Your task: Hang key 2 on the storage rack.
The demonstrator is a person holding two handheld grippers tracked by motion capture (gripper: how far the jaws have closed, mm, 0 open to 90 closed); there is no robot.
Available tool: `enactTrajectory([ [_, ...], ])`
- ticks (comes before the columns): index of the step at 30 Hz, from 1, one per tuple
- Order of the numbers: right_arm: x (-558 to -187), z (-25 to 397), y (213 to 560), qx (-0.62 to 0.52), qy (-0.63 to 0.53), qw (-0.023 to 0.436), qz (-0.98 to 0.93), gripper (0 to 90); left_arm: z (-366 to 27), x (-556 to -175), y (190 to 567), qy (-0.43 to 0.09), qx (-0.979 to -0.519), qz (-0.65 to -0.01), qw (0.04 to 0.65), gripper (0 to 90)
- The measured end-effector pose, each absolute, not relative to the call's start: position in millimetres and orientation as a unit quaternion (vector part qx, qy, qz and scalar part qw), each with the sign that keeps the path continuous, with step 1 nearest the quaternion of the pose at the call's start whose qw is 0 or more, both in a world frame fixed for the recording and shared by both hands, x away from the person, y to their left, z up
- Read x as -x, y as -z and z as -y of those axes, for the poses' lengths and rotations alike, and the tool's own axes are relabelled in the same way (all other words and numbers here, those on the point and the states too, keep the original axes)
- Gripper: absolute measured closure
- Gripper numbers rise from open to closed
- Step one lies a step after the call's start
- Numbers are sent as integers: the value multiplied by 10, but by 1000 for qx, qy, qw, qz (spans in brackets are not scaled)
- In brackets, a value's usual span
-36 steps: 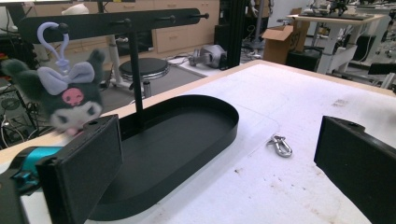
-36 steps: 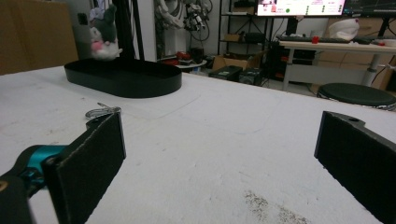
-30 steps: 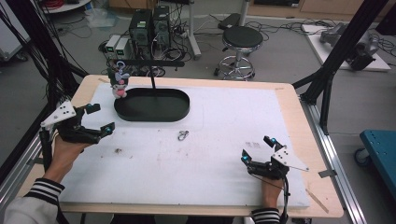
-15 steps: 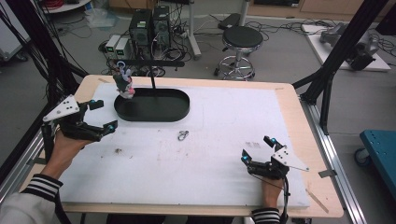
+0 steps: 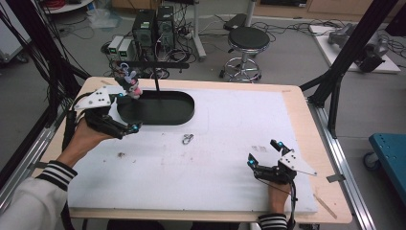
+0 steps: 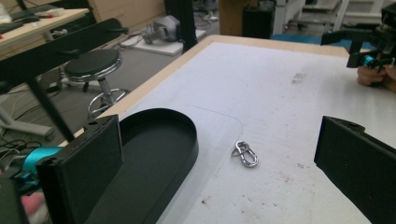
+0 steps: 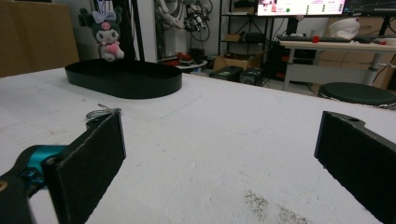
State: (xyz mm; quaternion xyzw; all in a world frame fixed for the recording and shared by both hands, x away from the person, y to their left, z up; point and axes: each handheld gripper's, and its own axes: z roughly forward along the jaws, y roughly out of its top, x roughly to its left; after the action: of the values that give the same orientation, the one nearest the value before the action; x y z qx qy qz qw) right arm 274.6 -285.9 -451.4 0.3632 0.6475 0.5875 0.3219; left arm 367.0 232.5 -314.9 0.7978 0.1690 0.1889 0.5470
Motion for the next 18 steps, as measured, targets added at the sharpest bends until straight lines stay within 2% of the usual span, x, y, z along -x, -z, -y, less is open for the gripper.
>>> enactTrajectory([
  [18,-2750,2864,4515,-363,-589,323,-646,12,-1747,-3913,3344,-136,-839,-134,509,17],
])
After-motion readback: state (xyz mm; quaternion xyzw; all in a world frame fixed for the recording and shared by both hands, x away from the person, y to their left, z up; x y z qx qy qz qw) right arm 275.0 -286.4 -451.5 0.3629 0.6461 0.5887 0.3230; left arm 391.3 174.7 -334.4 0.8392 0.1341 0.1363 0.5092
